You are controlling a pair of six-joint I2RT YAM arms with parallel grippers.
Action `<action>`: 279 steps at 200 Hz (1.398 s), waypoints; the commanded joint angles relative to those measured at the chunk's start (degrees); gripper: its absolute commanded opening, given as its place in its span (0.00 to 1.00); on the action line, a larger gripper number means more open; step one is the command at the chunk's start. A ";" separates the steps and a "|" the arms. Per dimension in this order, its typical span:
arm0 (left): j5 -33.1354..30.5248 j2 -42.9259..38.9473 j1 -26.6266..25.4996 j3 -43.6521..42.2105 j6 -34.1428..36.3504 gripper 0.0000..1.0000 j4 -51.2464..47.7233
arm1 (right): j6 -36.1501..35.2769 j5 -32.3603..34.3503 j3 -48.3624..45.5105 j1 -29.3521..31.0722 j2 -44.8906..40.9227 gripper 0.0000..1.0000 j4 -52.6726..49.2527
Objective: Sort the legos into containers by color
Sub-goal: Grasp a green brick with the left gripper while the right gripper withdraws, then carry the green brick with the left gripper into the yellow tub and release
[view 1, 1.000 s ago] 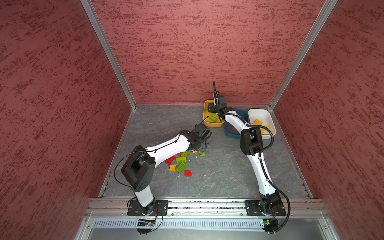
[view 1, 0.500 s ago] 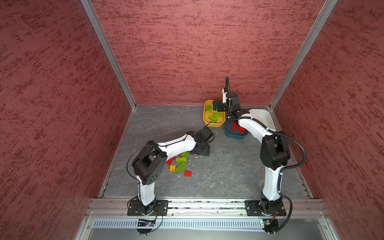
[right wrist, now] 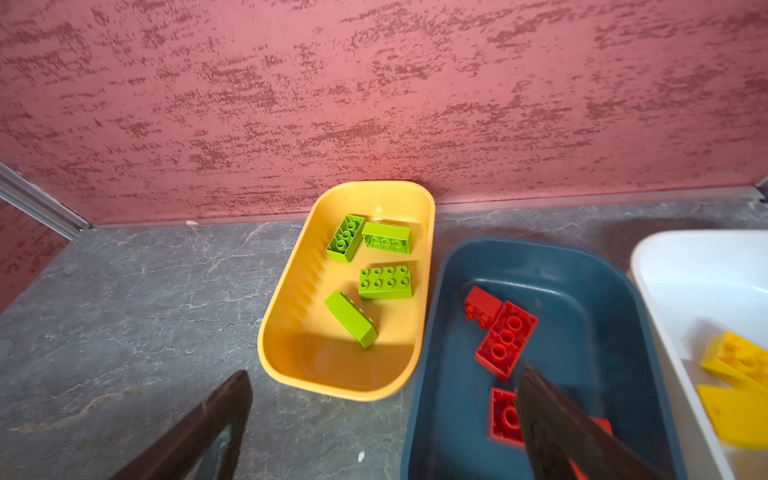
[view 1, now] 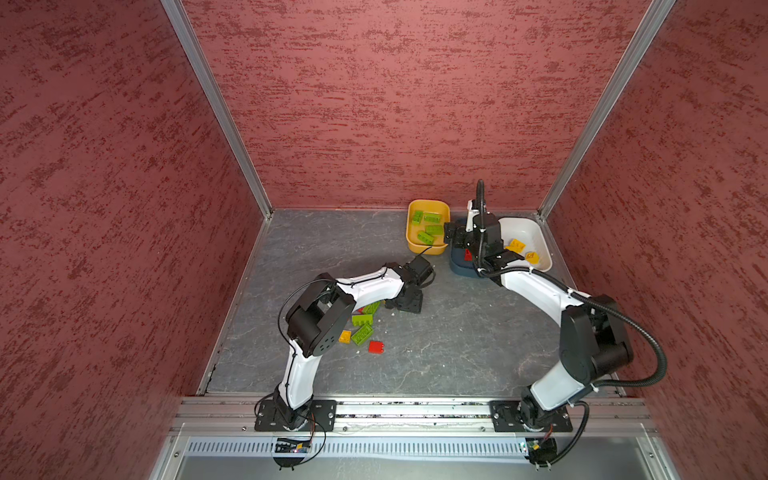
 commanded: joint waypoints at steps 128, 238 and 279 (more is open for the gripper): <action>1.46 1.95 0.11 2.77 1.30 0.46 2.55 | 1.16 5.21 -13.78 -0.20 -17.22 0.99 -3.86; 7.07 1.29 5.53 10.71 2.38 0.34 8.46 | 1.70 2.27 -18.79 -0.22 -21.69 0.99 1.54; 12.33 5.25 11.15 21.79 4.15 0.34 11.18 | 2.33 2.53 -18.97 -0.26 -22.53 0.99 0.90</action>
